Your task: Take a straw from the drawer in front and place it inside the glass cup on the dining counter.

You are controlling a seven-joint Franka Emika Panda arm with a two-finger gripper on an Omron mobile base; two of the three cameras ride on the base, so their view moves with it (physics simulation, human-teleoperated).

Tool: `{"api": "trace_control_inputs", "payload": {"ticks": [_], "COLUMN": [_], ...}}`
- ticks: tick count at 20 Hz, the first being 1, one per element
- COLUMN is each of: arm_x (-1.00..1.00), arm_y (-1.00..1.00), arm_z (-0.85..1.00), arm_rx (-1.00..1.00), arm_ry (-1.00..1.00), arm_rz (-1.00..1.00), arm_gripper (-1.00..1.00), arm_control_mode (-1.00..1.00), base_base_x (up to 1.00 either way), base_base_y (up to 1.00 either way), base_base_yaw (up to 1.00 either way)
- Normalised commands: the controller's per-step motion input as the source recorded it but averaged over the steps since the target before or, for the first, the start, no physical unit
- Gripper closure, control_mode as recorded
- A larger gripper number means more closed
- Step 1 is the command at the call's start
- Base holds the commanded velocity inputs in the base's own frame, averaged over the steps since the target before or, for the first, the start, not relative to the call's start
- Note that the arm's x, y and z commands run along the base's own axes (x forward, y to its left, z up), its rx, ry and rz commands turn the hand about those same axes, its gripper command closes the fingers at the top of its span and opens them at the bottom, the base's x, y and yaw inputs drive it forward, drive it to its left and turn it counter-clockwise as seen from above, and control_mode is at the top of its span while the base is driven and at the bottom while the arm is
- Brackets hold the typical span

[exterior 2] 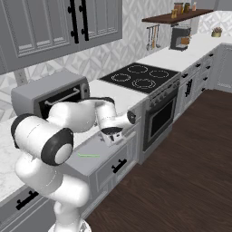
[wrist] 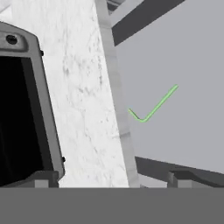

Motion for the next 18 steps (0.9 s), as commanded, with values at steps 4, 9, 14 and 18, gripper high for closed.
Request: {"api": "trace_control_inputs", "payload": {"ticks": [4,9,14,18], "arm_x": [0.38,0.17,0.0,-0.04], "arm_y": [0.52,0.23,0.01,0.0], "arm_z": [-0.16,-0.35,-0.59,-0.61], "arm_rx": [-0.1,-0.08,-0.04,-0.03], "arm_ry": [0.34,0.3,0.16,0.05], "arm_rz": [0.0,0.0,0.0,0.02], "arm_gripper": [-1.0,-1.0,-1.0,-1.0], "arm_control_mode": [-1.0,-1.0,-1.0,-1.0], "base_base_x": [0.0,0.0,0.0,0.0], "base_base_y": [0.0,0.0,0.0,0.0], "base_base_yaw": [0.0,0.0,0.0,0.0]}}
